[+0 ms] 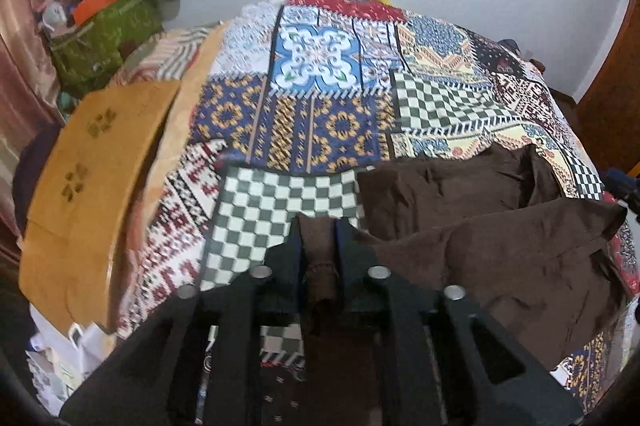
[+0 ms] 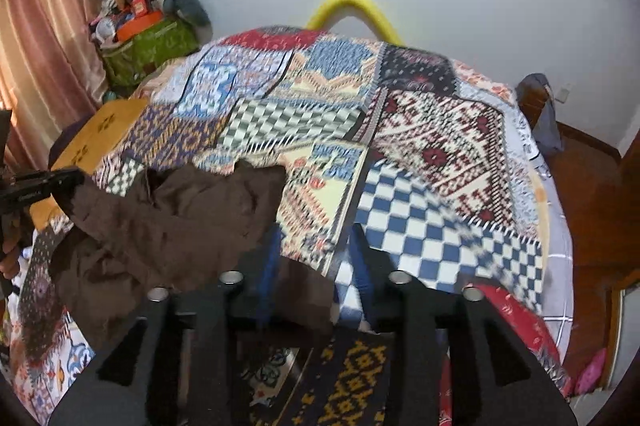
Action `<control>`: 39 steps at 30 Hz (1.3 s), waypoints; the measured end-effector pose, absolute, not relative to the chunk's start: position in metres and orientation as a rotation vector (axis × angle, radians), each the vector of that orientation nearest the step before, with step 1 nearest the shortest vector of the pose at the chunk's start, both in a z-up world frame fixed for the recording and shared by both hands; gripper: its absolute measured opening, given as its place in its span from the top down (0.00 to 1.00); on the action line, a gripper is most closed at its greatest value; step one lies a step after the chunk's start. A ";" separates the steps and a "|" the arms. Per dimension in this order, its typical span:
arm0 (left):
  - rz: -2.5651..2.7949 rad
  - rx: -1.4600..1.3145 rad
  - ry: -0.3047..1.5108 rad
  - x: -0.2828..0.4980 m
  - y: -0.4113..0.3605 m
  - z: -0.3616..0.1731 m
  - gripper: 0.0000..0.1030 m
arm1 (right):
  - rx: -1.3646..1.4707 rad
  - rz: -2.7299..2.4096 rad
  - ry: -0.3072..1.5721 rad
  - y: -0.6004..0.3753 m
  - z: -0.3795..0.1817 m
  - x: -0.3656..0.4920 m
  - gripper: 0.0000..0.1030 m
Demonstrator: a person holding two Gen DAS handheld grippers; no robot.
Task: Fold small clothes
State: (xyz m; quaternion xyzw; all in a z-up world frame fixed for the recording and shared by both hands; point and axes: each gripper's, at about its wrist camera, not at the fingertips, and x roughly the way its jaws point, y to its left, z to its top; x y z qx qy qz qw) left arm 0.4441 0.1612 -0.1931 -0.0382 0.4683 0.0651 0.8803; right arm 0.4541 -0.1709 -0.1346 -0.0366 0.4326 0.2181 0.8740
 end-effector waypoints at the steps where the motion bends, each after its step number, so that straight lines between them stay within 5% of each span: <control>1: 0.138 -0.074 0.964 0.443 0.162 -0.189 0.71 | -0.067 0.454 0.892 -0.174 -0.130 0.454 0.61; 5: 0.143 -0.052 0.942 0.434 0.162 -0.176 0.49 | -0.056 0.478 0.857 -0.179 -0.115 0.443 0.57; 11: 0.137 0.030 0.958 0.409 0.160 -0.181 0.38 | -0.121 0.511 0.875 -0.183 -0.119 0.413 0.50; 19: 0.113 0.117 1.078 0.397 0.157 -0.236 0.38 | -0.186 0.531 0.958 -0.183 -0.150 0.393 0.40; 37: 0.048 0.249 1.109 0.446 0.141 -0.285 0.37 | -0.273 0.564 0.991 -0.152 -0.183 0.414 0.40; 39: 0.061 0.244 1.105 0.450 0.144 -0.286 0.44 | -0.269 0.569 0.985 -0.151 -0.184 0.418 0.40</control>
